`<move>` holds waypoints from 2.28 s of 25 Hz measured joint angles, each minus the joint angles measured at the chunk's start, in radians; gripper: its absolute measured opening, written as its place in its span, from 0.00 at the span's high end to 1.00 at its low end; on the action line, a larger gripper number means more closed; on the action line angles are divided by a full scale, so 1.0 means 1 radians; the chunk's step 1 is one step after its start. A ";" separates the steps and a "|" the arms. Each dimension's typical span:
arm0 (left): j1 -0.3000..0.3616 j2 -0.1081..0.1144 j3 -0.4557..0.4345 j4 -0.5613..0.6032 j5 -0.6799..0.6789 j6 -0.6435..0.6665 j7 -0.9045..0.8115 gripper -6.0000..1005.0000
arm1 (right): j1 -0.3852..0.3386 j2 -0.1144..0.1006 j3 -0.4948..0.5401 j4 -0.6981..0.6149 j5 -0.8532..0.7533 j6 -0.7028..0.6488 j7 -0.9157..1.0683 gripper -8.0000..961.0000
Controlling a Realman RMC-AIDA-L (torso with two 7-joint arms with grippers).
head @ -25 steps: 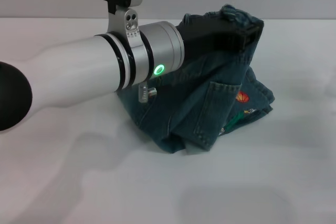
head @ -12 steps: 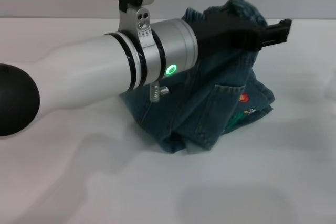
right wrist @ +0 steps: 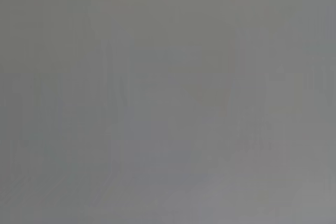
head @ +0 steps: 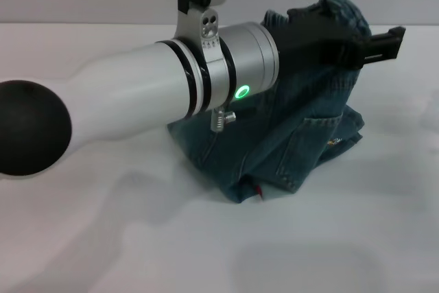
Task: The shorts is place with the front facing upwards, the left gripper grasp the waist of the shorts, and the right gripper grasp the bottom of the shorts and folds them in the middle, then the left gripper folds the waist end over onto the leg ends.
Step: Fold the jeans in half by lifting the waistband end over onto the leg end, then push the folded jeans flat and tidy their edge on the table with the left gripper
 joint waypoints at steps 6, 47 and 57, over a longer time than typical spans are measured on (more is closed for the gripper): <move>-0.090 0.001 -0.035 0.161 -0.037 -0.044 -0.047 0.15 | -0.001 0.000 -0.009 0.003 0.000 0.000 0.001 0.99; 0.295 0.009 0.242 0.173 -0.076 0.237 0.162 0.61 | -0.153 0.008 -0.078 -0.182 -0.047 -0.503 -0.001 0.99; 0.285 0.005 0.309 0.184 -0.094 0.207 0.159 0.85 | -0.129 0.006 -0.083 -0.189 -0.046 -0.495 0.000 0.99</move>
